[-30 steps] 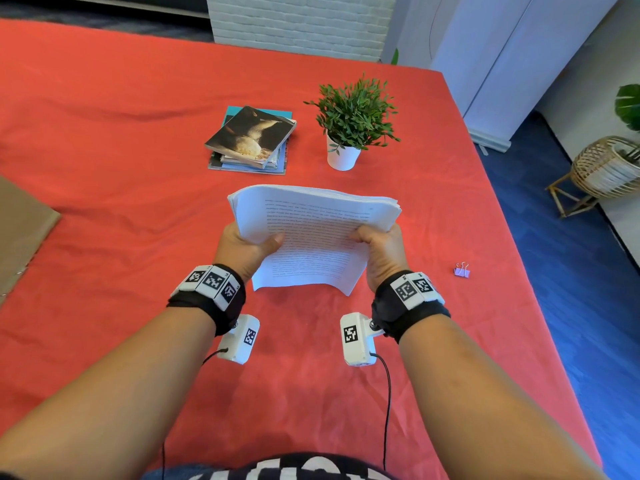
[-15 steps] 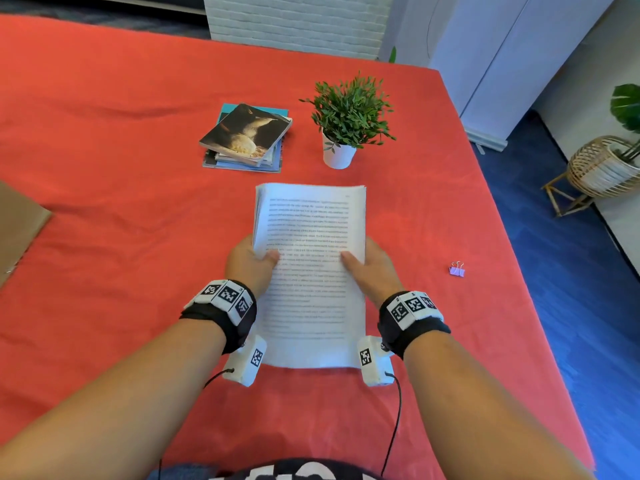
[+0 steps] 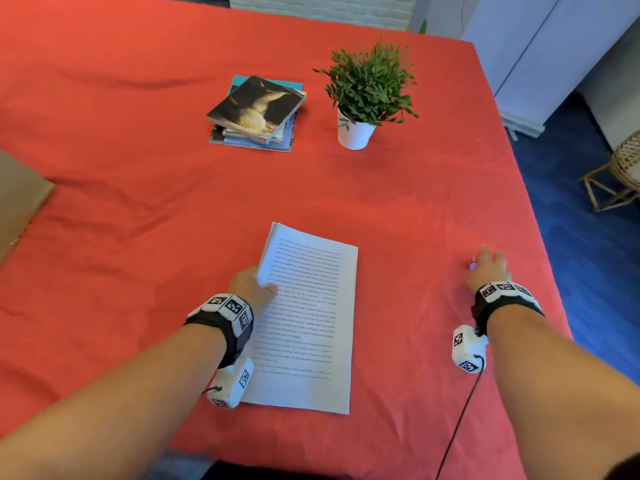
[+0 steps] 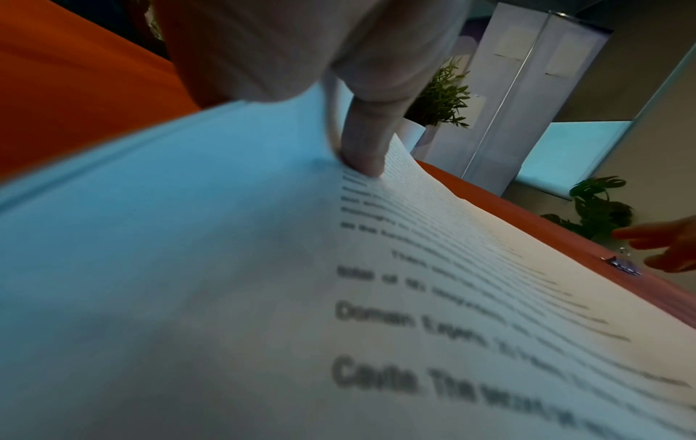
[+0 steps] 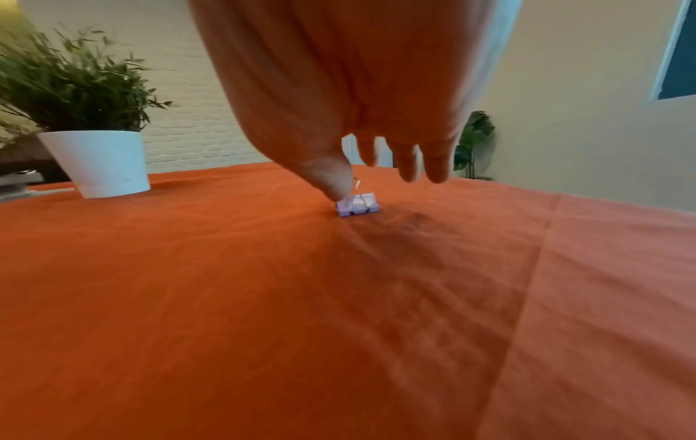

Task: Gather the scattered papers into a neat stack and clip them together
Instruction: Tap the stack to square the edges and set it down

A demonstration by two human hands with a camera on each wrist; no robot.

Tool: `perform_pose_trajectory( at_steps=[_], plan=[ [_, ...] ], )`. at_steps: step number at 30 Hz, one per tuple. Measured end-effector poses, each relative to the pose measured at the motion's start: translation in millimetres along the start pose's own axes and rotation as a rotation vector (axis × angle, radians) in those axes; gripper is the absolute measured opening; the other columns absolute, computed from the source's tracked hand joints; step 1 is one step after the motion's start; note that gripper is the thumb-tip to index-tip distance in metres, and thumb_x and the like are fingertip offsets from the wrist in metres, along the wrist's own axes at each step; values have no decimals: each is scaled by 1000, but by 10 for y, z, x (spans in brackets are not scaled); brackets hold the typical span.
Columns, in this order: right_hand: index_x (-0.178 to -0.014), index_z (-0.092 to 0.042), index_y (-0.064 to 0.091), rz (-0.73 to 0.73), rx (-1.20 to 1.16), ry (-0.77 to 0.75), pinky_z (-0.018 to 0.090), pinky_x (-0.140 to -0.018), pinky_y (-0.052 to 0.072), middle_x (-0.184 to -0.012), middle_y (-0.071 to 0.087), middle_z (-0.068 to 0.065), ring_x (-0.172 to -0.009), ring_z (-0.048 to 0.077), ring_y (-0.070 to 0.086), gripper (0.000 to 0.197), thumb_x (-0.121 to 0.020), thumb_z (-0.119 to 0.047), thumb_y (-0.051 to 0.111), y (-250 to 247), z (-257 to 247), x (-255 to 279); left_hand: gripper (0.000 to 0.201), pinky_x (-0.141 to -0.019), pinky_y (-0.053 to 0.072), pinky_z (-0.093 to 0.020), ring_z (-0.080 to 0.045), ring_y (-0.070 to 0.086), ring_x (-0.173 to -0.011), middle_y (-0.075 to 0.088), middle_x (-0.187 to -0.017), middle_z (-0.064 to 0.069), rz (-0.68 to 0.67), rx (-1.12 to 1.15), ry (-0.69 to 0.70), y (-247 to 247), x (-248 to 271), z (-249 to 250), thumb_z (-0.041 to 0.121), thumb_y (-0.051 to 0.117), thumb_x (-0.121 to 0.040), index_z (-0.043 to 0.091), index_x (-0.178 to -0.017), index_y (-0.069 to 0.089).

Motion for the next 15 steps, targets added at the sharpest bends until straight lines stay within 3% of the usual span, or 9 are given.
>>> perform_pose_trajectory(
  at_steps=[2,4,7,12,15],
  plan=[
    [-147,-12,30,-7,8,-28,50,-106,34,-147,31,24,-127,49,40,55,-94,-9,44,25,9,-63,36,-79,45,-26,-28,62,-106,65,-122,-13,-11,-4,-13,9,-25,-19,14,60,-88,7,-123,59],
    [-132,-1,46,32,29,-85,50,-96,41,-131,45,31,-117,50,48,41,-92,-5,47,42,-44,-52,37,-79,43,-24,-25,61,-99,65,-123,-12,-29,5,-38,7,-39,-46,15,61,-87,7,-123,59],
    [-108,5,61,82,47,-147,49,-86,48,-114,56,33,-104,48,57,25,-86,-7,57,125,-164,106,41,-85,45,-25,-26,60,-111,63,-127,-11,-71,7,-92,-11,-48,-117,19,63,-87,8,-125,58],
    [-95,10,68,85,-167,-226,43,-88,43,-108,63,31,-109,43,56,22,-90,-10,59,229,-608,519,44,-87,44,-27,-28,59,-117,62,-128,-12,-114,49,-112,-58,-62,-189,23,67,-84,7,-124,59],
    [-85,-1,68,124,-400,-265,37,-87,44,-103,65,24,-104,37,60,23,-87,-24,65,130,-1001,829,42,-86,42,-27,-27,59,-112,64,-123,-12,-131,120,-103,-72,-42,-193,21,69,-83,8,-122,60]
  ],
)
Point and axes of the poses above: each hand's wrist, its own x-axis away from the middle knuckle, its own y-axis out of the palm, z = x × y, the point moved 7 cm from there along -x, towards the middle knuckle
